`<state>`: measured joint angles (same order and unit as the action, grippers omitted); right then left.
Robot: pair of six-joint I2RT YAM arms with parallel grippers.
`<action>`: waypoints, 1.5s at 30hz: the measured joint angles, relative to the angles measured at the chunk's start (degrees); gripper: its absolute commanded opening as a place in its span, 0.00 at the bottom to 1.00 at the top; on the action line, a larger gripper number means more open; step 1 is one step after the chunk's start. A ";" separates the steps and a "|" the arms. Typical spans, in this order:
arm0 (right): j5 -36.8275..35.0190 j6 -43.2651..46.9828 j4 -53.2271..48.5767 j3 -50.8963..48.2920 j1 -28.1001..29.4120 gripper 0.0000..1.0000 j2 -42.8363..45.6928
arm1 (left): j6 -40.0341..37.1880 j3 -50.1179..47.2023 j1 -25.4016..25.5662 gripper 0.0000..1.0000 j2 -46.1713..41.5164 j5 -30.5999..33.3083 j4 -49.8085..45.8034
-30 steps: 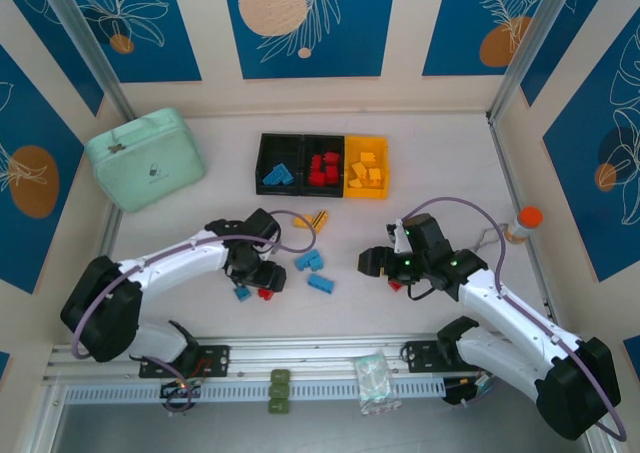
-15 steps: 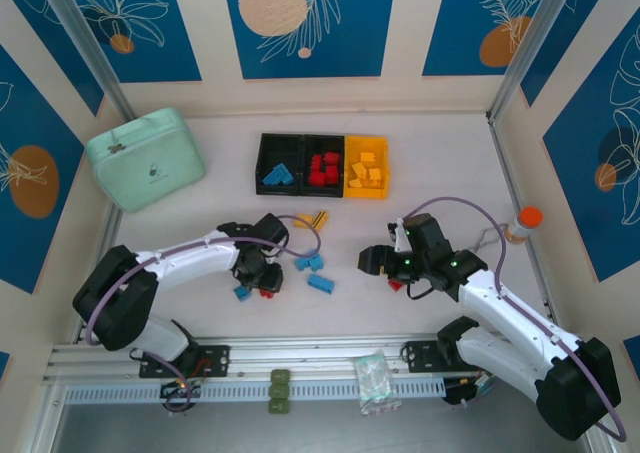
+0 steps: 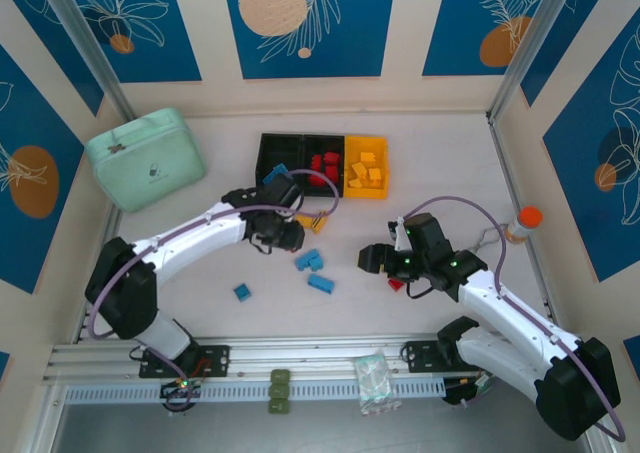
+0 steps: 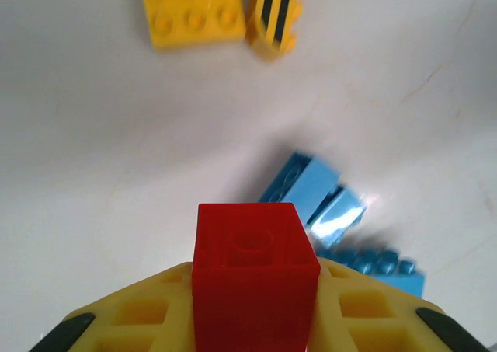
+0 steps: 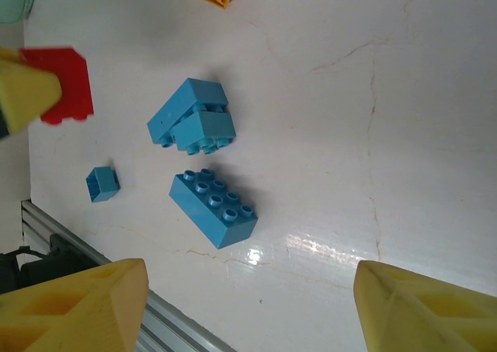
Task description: Sort the legos into containers by color
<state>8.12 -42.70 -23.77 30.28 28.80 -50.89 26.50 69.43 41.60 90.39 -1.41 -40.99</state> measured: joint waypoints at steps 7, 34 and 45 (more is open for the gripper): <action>-0.22 0.09 0.79 2.29 -0.42 0.71 -2.12 | -0.68 10.86 -2.93 0.25 8.37 -0.70 0.11; 1.31 2.71 5.11 16.61 -7.85 0.71 -18.53 | -2.60 68.48 -10.05 0.27 49.72 1.97 -6.62; 1.31 3.56 2.32 13.73 -12.85 0.71 -12.85 | -0.39 75.80 -11.39 0.31 58.10 1.40 -3.19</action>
<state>9.43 -39.13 -21.45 44.01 15.94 -63.75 26.11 145.23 30.22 148.49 -0.01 -44.18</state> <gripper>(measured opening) 0.711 0.302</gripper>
